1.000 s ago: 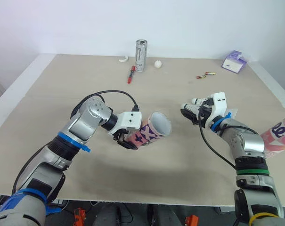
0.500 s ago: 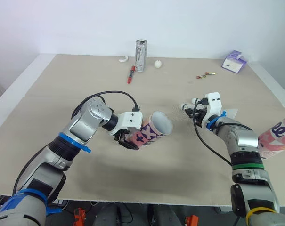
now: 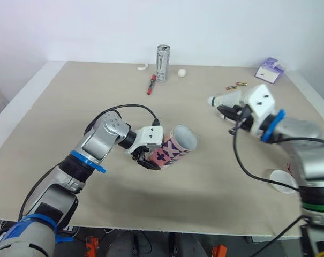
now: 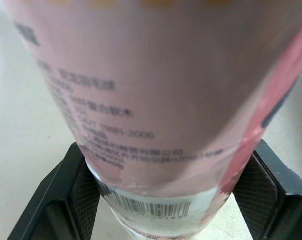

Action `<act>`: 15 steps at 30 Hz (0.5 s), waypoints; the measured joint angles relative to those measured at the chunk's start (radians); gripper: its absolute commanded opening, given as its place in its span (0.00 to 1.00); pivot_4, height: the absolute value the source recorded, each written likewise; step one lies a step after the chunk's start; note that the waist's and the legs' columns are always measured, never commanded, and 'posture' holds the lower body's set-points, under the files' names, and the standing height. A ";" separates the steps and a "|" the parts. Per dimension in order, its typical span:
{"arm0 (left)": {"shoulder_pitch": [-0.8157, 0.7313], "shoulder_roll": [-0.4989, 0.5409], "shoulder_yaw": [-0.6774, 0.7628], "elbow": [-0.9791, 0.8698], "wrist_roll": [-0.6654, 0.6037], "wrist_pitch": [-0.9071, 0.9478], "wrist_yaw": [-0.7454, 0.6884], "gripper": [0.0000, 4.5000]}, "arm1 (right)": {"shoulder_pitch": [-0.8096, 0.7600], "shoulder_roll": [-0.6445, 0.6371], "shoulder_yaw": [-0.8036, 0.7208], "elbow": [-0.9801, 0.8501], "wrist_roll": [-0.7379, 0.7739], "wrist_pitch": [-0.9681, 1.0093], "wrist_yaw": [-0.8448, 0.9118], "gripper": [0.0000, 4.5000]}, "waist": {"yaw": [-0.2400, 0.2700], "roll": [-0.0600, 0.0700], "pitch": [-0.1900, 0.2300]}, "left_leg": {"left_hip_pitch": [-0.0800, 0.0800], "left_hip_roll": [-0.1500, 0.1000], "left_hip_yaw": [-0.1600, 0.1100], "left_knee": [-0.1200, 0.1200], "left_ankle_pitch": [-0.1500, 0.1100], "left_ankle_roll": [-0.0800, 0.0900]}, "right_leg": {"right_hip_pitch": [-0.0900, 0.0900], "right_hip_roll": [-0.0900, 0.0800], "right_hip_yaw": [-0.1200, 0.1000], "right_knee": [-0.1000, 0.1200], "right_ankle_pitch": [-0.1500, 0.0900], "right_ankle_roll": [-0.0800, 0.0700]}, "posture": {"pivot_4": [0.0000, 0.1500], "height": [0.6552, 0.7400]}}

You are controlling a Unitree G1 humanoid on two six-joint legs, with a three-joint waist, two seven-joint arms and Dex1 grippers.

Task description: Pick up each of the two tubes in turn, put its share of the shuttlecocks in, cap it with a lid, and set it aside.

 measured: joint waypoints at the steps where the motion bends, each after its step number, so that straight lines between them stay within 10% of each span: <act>1: -0.001 0.001 0.001 0.007 0.000 0.000 0.000 0.74 | 0.000 -0.028 -0.009 -0.043 0.003 -0.058 0.042 0.01 | 0.000 -0.001 0.000 | 0.002 0.001 0.000 0.000 0.000 0.000 | 0.002 0.001 0.000 0.000 -0.003 0.005 | 1.00 1.00; 15: -0.012 -0.008 -0.002 0.033 0.000 0.001 0.011 0.74 | -0.016 -0.118 0.083 -0.177 -0.010 -0.320 0.280 0.01 | 0.000 -0.001 0.000 | 0.001 0.002 0.000 0.003 0.002 0.002 | 0.002 0.001 0.000 0.001 0.001 0.002 | 1.00 1.00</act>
